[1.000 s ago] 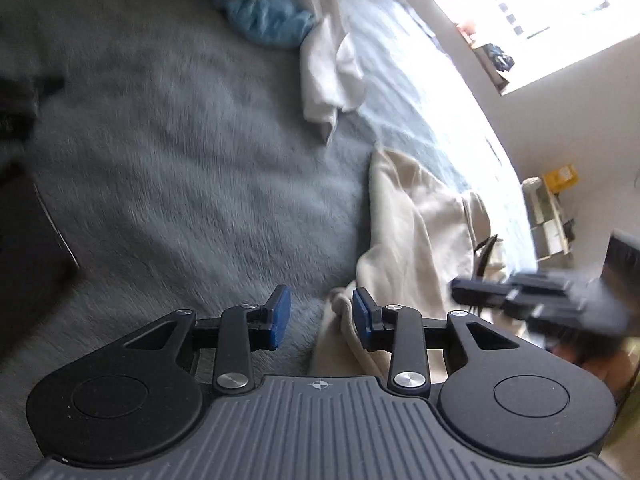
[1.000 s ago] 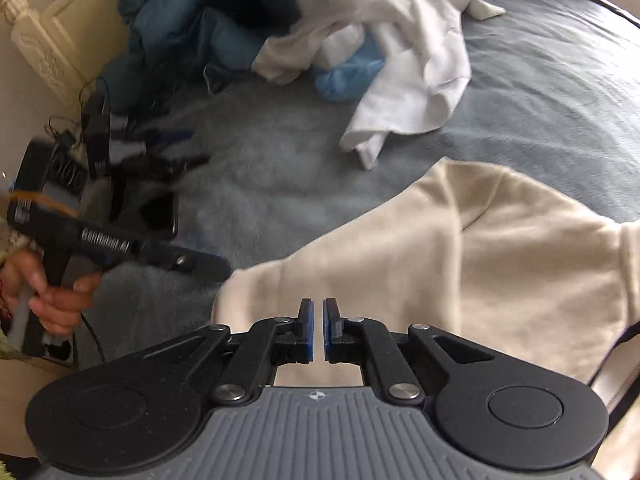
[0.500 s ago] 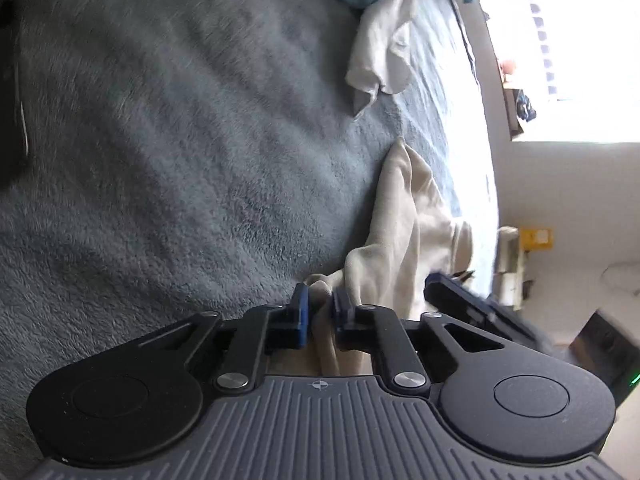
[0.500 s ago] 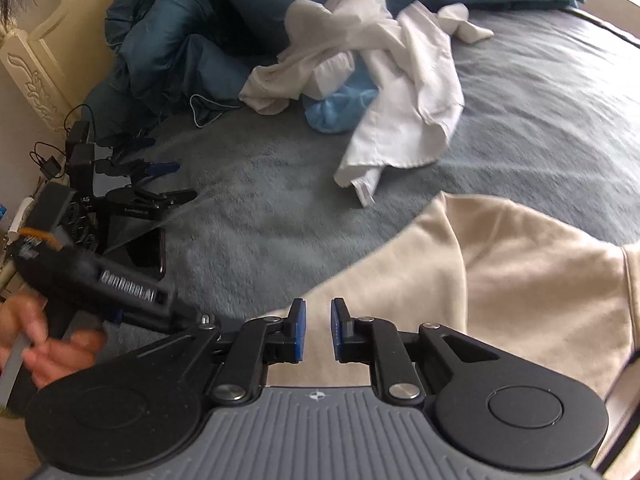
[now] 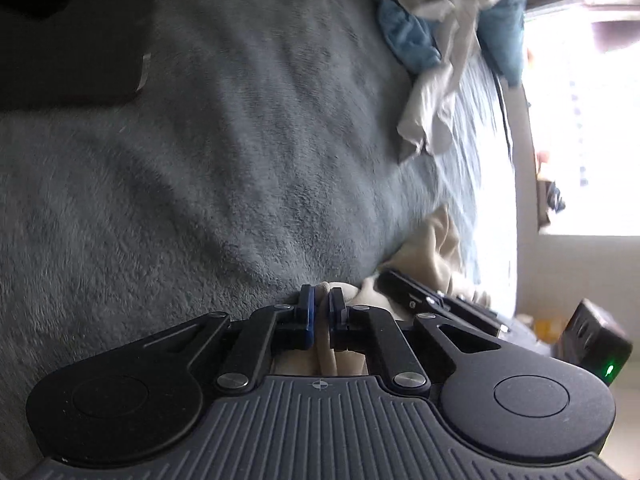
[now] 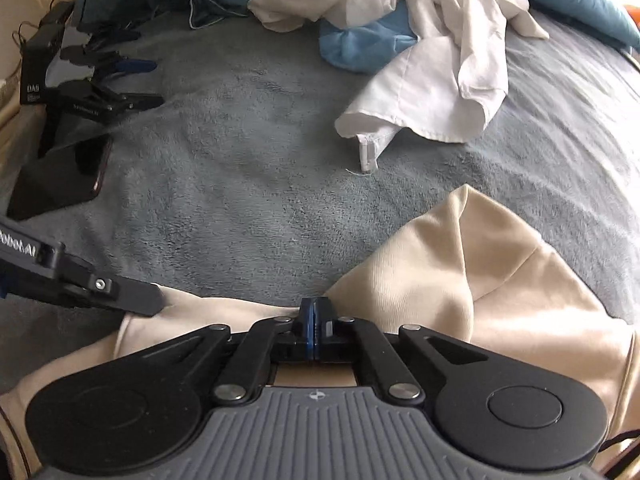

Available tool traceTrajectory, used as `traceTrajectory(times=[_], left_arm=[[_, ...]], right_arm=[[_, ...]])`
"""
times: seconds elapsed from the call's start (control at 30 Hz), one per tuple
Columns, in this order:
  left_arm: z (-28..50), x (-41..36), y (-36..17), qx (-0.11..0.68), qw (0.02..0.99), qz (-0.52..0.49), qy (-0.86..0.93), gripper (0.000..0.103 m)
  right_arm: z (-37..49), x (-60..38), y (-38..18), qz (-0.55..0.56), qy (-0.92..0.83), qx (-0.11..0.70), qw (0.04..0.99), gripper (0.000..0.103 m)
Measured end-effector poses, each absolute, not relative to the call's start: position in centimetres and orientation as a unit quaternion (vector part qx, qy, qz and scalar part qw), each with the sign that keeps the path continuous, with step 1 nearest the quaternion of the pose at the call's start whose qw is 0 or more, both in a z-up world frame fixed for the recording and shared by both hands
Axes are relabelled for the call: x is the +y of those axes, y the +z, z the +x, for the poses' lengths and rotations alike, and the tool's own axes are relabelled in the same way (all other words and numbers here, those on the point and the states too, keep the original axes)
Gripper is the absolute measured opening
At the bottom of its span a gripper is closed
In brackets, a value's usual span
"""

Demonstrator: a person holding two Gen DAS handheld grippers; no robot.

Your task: Fold clothes

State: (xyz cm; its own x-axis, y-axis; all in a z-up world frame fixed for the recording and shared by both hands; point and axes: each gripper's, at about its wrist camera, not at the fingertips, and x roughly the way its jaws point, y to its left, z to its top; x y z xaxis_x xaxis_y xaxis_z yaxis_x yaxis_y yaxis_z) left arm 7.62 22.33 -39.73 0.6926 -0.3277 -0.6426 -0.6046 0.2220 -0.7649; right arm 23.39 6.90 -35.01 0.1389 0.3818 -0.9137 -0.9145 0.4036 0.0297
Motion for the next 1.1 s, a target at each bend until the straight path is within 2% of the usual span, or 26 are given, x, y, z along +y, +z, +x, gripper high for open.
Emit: traceTrajectory(times=[0.17, 0.4, 0.6, 0.67, 0.77, 0.93, 0.97, 1.03, 1.1], left_arm=[[6.1, 23.4, -41.9, 0.326, 0.610, -0.718, 0.073, 0.005], [5.7, 24.6, -40.7, 0.330, 0.627, -0.705, 0.032, 0.006], [4.4, 26.7, -39.3, 0.337, 0.667, -0.662, 0.057, 0.006], [4.2, 27.2, -38.4, 0.354, 0.696, -0.622, 0.054, 0.007], [4.6, 27.2, -37.2, 0.385, 0.737, -0.554, 0.038, 0.010], [4.4, 25.5, -35.1, 0.422, 0.797, -0.432, 0.001, 0.019], [4.3, 25.2, -34.9, 0.424, 0.803, -0.419, -0.010, 0.020], [4.2, 24.7, -34.4, 0.422, 0.812, -0.401, -0.028, 0.022], [4.3, 24.5, -34.2, 0.417, 0.819, -0.391, -0.047, 0.029]], right_arm=[[23.4, 6.4, -34.7, -0.270, 0.466, 0.458, 0.707, 0.000], [24.1, 5.1, -32.2, -0.217, 0.459, 0.451, 0.734, 0.003], [22.0, 4.7, -28.4, -0.191, 0.492, 0.440, 0.727, 0.019], [19.6, 5.5, -28.0, -0.230, 0.522, 0.424, 0.704, 0.031], [15.6, 7.8, -28.5, -0.324, 0.554, 0.383, 0.664, 0.040], [11.9, 11.4, -31.3, -0.471, 0.551, 0.352, 0.592, 0.038], [11.7, 11.7, -31.9, -0.494, 0.537, 0.349, 0.588, 0.034], [11.7, 11.6, -32.0, -0.519, 0.514, 0.345, 0.590, 0.015], [12.0, 11.2, -31.4, -0.516, 0.493, 0.351, 0.606, 0.009]])
